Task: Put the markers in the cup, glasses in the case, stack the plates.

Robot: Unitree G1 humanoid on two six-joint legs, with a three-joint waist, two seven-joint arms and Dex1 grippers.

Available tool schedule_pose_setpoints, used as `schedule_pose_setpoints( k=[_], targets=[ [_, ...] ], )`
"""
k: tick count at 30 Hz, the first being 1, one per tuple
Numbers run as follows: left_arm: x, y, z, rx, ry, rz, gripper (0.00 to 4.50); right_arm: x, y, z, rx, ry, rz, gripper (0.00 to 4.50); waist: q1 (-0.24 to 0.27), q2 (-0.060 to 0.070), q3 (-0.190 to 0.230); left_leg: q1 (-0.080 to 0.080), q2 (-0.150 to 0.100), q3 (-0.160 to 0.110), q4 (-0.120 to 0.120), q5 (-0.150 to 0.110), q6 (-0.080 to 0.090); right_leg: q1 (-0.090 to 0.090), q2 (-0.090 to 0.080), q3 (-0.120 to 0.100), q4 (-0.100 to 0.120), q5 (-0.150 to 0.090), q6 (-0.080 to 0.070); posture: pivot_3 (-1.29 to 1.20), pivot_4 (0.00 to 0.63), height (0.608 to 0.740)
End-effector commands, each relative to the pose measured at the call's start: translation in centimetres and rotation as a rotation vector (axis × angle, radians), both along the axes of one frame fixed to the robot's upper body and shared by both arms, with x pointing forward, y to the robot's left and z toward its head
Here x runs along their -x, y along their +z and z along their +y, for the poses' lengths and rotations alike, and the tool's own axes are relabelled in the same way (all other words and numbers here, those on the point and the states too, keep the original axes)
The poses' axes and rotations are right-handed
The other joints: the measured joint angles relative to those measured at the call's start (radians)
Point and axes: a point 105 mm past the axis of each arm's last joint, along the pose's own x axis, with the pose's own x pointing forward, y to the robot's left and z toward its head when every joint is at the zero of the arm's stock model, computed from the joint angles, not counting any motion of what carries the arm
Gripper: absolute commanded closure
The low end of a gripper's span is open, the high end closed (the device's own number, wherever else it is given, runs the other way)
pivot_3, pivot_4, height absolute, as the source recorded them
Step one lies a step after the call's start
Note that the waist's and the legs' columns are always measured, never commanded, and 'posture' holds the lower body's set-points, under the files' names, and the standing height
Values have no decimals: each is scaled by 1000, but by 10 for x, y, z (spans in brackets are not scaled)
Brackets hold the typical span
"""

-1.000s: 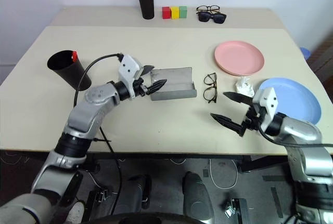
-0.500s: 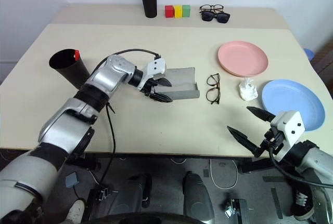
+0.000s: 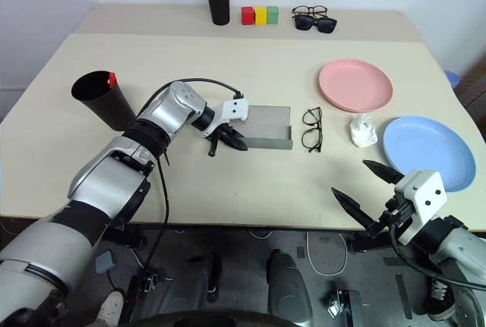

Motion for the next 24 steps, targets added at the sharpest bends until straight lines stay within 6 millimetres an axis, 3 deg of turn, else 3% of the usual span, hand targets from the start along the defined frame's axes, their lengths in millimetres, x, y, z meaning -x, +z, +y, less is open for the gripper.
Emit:
schedule_pose_setpoints(
  k=[1, 6, 12, 21, 24],
  targets=[
    [3, 7, -2, 21, -16, 3, 4183, -4, 6, -2, 10, 5, -35, 0, 0, 0, 0, 0, 0, 0, 0, 0, 0, 0, 0, 0, 0, 0, 0, 0, 150, 740],
    [21, 14, -1, 49, -28, 64, 4183, -10, 7, -2, 15, 28, -36, 0, -2, 0, 0, 0, 0, 0, 0, 0, 0, 0, 0, 0, 1, 1, 2, 0, 150, 740],
    [58, 9, 6, 28, -10, 114, 4183, -17, 3, 0, 14, 51, -26, 0, -3, 1, 0, 1, 0, 0, 0, 0, 0, 0, 0, 0, 3, 2, 3, 0, 150, 740],
    [78, 3, 18, 15, 53, 142, 4183, -30, 5, 0, 15, 56, -31, 0, -4, 1, -1, 2, 0, 0, 3, 0, 0, 0, 0, 0, 6, 0, 0, 0, 150, 740],
    [76, 5, 16, 35, 62, 113, 3315, -37, 7, -2, 23, 22, -37, 0, -4, 1, -1, 3, 0, 0, 4, 0, 0, 0, 0, 1, 8, 0, 0, 0, 150, 740]
  ],
)
